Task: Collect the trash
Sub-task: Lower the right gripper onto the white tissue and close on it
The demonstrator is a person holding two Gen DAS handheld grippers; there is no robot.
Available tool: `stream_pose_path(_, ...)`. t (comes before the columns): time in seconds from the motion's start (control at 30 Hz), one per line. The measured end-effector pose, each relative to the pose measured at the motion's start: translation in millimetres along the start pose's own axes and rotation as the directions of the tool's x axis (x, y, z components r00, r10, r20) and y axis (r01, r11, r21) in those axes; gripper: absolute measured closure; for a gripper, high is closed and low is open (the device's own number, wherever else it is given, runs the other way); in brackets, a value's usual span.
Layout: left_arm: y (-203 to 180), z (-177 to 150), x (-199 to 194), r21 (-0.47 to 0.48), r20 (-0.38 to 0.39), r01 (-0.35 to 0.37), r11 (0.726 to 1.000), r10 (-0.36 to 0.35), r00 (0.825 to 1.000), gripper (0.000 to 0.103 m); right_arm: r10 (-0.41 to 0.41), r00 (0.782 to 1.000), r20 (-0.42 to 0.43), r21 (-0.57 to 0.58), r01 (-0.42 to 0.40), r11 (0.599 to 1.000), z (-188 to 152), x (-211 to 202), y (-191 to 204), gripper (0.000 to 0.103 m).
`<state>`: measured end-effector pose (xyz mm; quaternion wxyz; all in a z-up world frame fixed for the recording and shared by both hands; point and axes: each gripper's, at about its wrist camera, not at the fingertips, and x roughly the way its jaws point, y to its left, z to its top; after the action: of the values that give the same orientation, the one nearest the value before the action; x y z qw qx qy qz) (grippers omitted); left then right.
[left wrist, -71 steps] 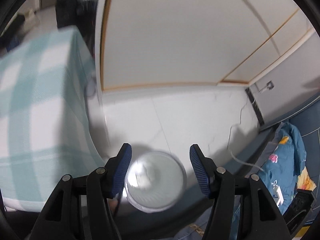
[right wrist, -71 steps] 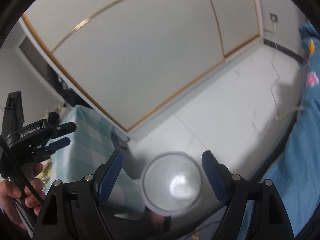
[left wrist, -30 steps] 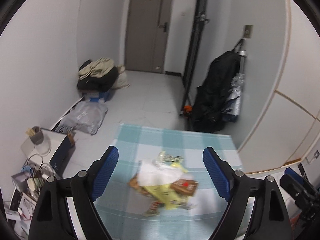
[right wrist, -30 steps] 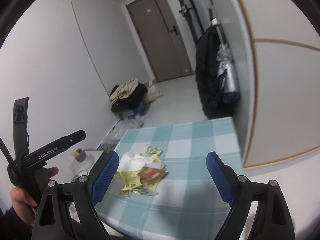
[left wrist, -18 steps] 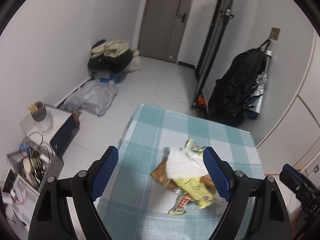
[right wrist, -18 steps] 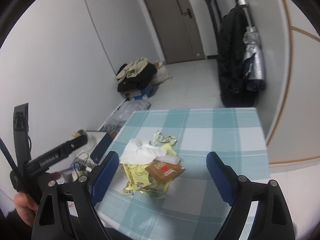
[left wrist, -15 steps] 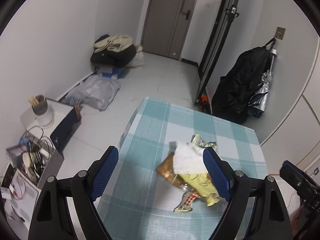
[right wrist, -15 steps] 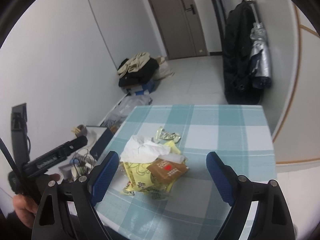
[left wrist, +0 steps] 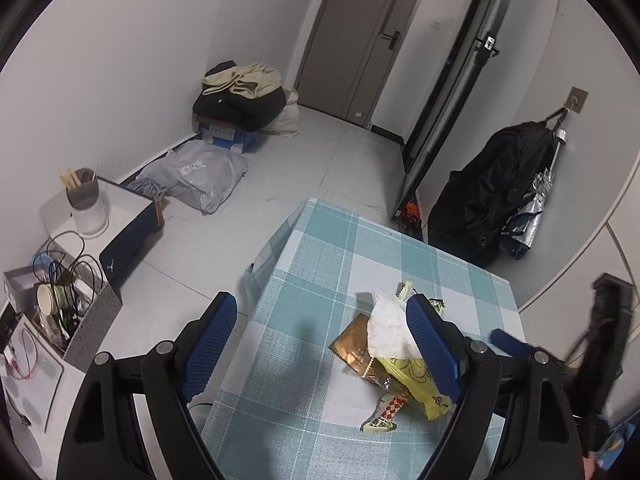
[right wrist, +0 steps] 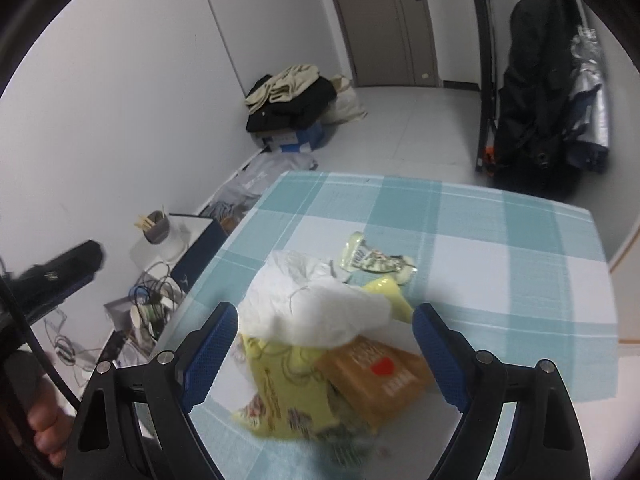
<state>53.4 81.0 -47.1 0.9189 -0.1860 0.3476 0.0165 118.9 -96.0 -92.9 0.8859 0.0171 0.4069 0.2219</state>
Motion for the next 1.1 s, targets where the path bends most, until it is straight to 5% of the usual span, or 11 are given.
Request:
stream_pose_path(0.53,15.9,1.3,12.3,-0.068,-0.042,-0.014,0.998,0.012,0.999,0.019,-0.067,0.995,-0.074,-0.082,0.061,0.995,2.0,42.3,17.1,0.014)
stream_pose_path(0.9,14.8,-0.2,14.1,-0.072,-0.055,-0.017,0.997,0.013,0.998,0.019,-0.089,0.992,-0.087,-0.097,0.08,0.992,0.2,42.9,14.4,0.071)
stream_pose_path(1.1,16.3,-0.3,15.0,-0.076,-0.061,-0.018,0.997,0.013,0.998,0.019,-0.051,0.997,-0.063,-0.079,0.046,0.996,1.6,30.9,10.8,0.081)
